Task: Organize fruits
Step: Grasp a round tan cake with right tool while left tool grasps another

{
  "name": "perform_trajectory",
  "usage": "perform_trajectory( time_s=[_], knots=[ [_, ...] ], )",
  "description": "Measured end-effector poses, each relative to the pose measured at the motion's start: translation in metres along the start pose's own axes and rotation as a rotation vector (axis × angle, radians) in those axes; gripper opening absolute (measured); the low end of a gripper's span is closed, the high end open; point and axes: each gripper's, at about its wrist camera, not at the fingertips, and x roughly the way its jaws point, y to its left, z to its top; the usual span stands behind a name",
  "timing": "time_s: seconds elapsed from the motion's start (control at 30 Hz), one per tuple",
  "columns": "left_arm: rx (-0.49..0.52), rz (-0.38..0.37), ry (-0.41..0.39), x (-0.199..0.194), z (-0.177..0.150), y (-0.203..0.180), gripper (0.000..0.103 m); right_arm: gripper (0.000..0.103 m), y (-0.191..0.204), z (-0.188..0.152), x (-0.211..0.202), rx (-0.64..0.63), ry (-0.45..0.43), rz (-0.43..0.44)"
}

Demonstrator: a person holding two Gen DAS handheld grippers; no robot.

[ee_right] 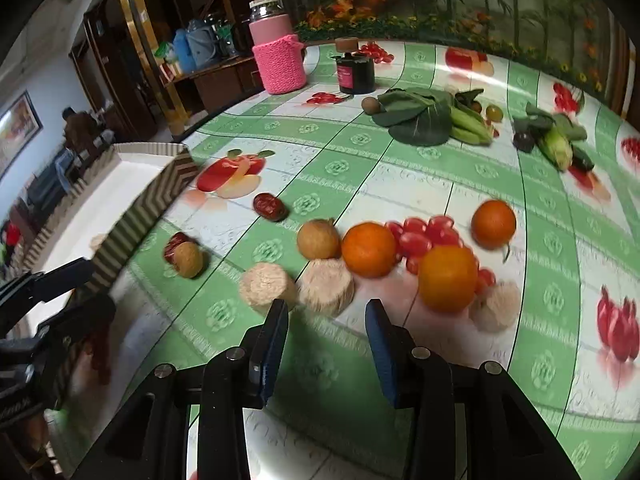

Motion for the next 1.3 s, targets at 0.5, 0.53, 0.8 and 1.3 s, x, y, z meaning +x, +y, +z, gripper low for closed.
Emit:
perform_trajectory(
  time_s=[0.5,0.53,0.8,1.3],
  knots=[
    [0.054,-0.095,0.043,0.019,0.015,-0.04,0.058,0.026,-0.022,-0.02,-0.035,0.074,-0.056,-0.028],
    [0.063,-0.102,0.043,0.021,0.017,-0.045,0.058,0.026,-0.026,-0.022,-0.039,0.089,-0.062,-0.019],
    [0.11,-0.151,0.083,0.053,0.033,-0.073,0.058,0.026,-0.044,-0.028,-0.052,0.169,-0.113,0.022],
    [0.102,-0.139,0.106,0.066,0.028,-0.068,0.026,0.026,-0.048,-0.029,-0.048,0.188,-0.106,0.057]
  ],
)
